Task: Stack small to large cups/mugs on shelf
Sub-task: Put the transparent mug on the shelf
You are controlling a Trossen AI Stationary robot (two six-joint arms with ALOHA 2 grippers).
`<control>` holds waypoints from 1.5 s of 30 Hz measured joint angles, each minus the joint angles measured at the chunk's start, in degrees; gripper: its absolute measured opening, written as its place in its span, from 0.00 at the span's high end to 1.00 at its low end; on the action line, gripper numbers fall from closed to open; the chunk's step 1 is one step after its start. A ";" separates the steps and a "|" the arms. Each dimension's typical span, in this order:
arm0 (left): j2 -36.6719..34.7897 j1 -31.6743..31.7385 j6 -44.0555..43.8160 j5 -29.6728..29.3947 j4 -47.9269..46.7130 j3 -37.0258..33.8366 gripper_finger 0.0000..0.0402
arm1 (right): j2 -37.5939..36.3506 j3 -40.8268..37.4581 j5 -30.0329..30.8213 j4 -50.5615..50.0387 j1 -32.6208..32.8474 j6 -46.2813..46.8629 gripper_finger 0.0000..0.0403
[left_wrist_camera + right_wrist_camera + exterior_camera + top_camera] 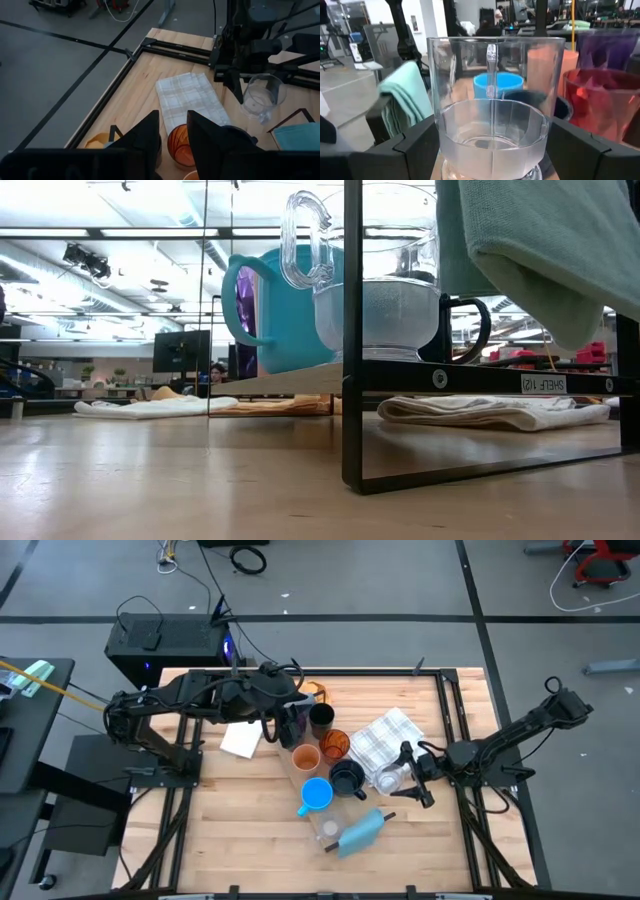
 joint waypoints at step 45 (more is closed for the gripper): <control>0.00 0.07 4.24 -0.15 2.01 0.00 0.73 | 32.32 2.09 -1.01 25.10 2.25 3.08 0.21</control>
